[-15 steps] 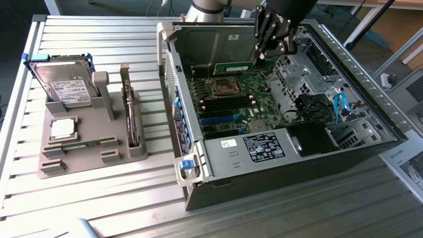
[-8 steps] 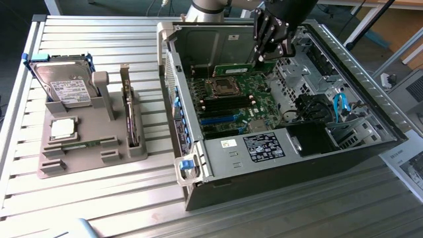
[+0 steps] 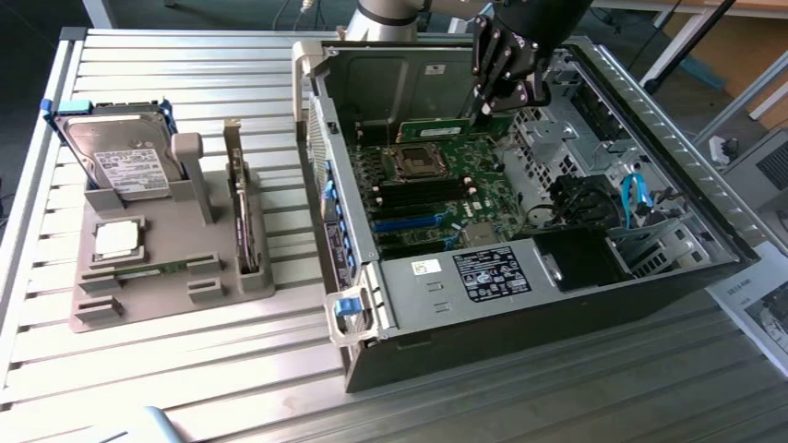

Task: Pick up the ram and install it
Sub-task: 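Insert the ram into the slot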

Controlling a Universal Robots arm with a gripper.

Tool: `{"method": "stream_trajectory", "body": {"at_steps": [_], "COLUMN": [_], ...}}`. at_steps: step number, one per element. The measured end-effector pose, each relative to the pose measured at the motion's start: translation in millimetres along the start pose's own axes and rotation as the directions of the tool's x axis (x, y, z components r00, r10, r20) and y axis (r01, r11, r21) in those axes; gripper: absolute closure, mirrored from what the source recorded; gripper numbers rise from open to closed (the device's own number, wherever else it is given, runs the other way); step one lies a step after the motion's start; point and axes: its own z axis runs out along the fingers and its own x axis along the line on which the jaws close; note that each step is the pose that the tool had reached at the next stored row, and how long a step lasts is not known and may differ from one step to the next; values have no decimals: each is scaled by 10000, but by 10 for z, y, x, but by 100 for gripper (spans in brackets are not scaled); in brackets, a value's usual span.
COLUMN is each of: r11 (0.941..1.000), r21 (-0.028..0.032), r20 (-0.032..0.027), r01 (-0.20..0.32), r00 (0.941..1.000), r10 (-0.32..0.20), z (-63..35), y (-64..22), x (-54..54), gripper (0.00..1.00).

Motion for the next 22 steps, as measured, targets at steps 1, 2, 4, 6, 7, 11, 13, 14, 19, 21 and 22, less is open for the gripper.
{"method": "stream_trajectory", "body": {"at_steps": [1,2,4,6,7,11,13,14,19,21,22], "r11": [10000,10000,10000,10000,10000,10000,10000,10000,10000,10000,10000], "r21": [0,0,-1,0,0,0,0,0,0,2,3], "r20": [0,0,-1,-16,-37,-101,-134,-154,-196,-197,-198], "r01": [1,1,0,0,0,-1,-1,-1,-1,-1,-1], "r00": [10000,10000,10000,10000,10000,9999,9999,9999,9998,9998,9998], "r10": [-1,-1,0,0,0,1,1,1,1,1,1], "z": [0,0,0,25,56,155,196,225,358,413,443], "y": [0,0,0,0,-1,-1,-2,-2,-3,-4,-4], "x": [0,0,0,2,4,11,14,16,26,30,32], "gripper": [88,88,88,88,88,88,88,88,88,88,88]}}
